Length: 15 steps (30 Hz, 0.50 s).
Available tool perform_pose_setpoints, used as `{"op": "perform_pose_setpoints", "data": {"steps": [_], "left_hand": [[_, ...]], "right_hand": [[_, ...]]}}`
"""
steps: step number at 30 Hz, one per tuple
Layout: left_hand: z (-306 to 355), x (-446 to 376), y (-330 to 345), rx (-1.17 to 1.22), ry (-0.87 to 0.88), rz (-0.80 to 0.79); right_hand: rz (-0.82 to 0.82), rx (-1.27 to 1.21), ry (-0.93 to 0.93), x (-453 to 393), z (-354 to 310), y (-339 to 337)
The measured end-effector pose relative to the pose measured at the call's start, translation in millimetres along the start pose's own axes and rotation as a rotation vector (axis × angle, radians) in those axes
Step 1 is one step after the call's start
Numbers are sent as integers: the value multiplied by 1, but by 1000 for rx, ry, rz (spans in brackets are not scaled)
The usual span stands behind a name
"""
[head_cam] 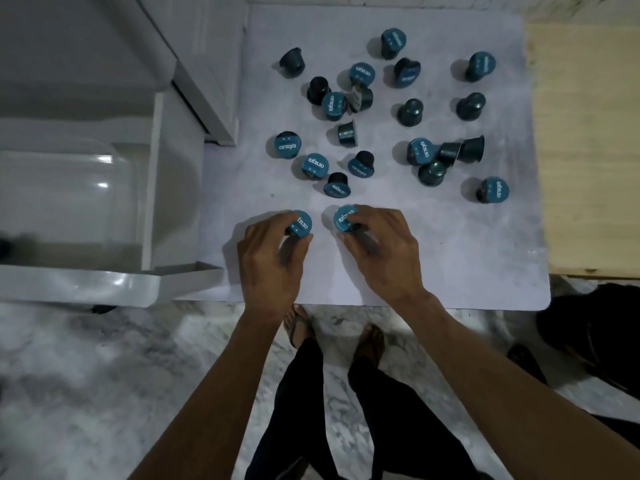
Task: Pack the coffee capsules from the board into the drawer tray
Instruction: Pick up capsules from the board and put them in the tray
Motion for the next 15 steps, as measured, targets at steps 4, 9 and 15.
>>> {"op": "perform_pose_setpoints", "data": {"steps": [4,9,15], "left_hand": [[4,6,-2,-3,93,47],[2,10,-2,20,126,80],[11,18,-11,101,7,91]], "right_hand": [[35,-14,-37,3,1,4],[83,-29,-51,6,3,4],[90,-99,38,11,8,-14]]}}
Point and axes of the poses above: each hand's wrist, its own x-axis away from the middle knuckle, its own y-axis out of the palm, z = x × y, the point moved 9 cm from there along -x, towards the middle knuckle, and after that the axes turned 14 degrees about x, right-handed, at the moved point
